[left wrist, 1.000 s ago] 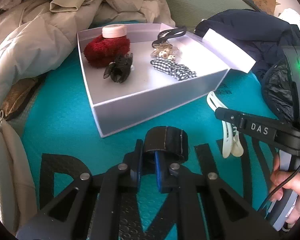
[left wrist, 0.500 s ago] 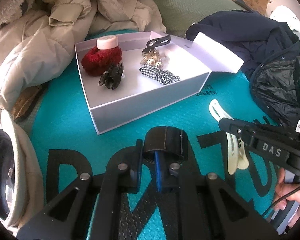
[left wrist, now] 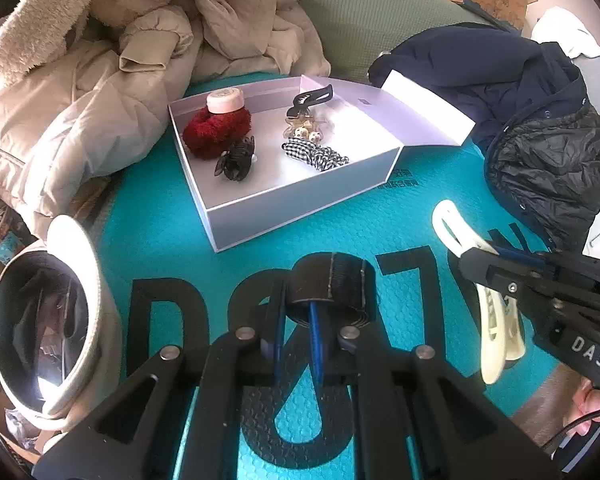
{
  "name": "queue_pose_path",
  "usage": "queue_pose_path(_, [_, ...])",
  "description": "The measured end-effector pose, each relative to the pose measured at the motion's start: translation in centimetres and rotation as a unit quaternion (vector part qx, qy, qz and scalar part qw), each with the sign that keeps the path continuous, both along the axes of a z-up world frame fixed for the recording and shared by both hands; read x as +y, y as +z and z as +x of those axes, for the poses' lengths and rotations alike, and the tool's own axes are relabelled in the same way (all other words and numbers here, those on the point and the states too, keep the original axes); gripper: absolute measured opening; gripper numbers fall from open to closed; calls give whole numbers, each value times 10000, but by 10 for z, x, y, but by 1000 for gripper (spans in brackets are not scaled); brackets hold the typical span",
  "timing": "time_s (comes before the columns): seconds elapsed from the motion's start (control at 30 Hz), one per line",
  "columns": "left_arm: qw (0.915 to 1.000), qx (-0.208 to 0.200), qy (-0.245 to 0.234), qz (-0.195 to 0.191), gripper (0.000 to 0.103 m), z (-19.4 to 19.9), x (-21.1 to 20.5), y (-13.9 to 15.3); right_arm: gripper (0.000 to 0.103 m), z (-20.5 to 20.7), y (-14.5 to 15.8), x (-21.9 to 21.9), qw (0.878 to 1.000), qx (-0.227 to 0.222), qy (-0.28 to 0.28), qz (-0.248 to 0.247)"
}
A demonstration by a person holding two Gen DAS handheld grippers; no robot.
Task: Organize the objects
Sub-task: 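Carry the black pad over the box with the left tool while the right tool carries the cream clip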
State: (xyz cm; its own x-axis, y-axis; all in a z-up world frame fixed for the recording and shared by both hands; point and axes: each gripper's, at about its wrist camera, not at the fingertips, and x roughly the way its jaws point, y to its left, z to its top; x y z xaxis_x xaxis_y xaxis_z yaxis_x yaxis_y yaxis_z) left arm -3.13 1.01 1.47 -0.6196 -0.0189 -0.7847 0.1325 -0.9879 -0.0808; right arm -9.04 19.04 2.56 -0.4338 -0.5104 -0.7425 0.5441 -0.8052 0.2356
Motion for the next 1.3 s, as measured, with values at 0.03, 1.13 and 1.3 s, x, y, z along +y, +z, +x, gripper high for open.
queue_pose_path(0.03, [10000, 3, -1, -22, 10, 2, 1, 3, 18, 3, 3, 1, 10000, 23, 37, -9])
queue_pose_path(1.13, [9997, -115, -50, -212, 10, -77, -44, 25, 18, -57, 30, -64, 9967, 230, 780, 7])
queue_pose_path(1.3, [9995, -157, -50, -287, 10, -100, -51, 16, 18, -79, 21, -73, 9966, 170, 803, 7])
